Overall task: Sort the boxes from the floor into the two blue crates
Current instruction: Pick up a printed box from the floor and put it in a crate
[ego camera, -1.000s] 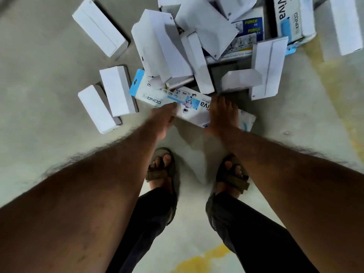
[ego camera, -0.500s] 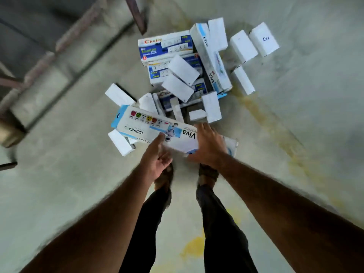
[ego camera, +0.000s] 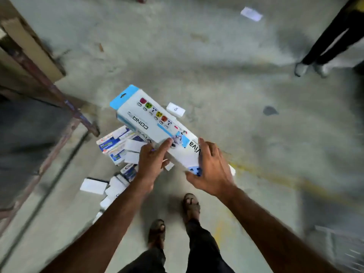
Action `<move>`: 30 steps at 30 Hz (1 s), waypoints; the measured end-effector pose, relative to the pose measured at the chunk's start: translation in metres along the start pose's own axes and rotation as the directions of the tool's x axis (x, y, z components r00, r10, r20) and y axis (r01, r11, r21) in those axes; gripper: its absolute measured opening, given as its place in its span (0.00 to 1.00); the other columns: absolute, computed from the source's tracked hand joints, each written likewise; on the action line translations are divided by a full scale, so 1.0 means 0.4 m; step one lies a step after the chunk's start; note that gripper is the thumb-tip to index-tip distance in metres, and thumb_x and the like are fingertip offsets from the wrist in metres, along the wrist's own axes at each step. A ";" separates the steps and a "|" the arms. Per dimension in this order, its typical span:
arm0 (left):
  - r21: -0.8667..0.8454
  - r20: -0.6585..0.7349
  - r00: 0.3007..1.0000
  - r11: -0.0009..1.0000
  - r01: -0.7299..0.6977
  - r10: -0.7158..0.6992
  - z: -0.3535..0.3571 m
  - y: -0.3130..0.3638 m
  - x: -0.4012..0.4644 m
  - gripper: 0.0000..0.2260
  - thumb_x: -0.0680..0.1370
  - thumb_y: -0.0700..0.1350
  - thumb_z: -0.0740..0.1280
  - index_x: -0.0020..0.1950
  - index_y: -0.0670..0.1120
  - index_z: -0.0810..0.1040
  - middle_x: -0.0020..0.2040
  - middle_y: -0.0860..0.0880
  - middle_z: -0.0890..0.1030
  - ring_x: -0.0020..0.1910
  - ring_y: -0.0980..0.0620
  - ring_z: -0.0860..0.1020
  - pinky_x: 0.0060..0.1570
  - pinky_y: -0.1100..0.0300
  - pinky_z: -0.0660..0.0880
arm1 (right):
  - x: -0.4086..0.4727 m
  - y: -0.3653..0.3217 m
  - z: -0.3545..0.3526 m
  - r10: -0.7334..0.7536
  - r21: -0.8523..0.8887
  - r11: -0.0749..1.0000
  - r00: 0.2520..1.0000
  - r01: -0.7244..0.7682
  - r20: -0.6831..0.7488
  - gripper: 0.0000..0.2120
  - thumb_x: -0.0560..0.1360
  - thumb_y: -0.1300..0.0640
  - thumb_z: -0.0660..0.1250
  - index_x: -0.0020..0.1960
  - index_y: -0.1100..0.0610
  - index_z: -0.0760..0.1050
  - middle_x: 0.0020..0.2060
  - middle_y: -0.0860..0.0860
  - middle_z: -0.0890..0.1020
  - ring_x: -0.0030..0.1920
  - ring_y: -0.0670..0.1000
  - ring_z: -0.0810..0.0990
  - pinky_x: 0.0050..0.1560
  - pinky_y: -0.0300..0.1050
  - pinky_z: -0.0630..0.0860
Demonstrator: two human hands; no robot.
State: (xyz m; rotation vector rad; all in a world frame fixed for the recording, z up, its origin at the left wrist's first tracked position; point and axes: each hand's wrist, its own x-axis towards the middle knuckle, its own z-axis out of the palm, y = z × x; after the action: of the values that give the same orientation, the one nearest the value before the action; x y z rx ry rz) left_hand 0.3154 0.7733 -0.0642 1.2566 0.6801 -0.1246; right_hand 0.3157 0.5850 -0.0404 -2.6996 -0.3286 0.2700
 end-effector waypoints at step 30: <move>0.127 0.991 0.081 0.903 -0.411 -0.103 1.327 -0.276 -1.262 0.19 0.76 0.41 0.75 0.66 0.49 0.76 0.57 0.47 0.86 0.56 0.49 0.85 0.57 0.49 0.82 | -1.311 0.741 -0.693 0.763 0.733 0.619 -0.009 -0.281 -0.647 0.41 0.68 0.29 0.68 0.78 0.38 0.63 0.68 0.39 0.72 0.66 0.34 0.70 0.64 0.38 0.73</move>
State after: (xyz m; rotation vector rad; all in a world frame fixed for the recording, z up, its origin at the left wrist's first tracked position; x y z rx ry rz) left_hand 0.0771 0.1194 0.1899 1.2527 -0.8143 -0.9215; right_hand -0.0634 0.0786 0.1588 -1.8374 1.1197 -1.0507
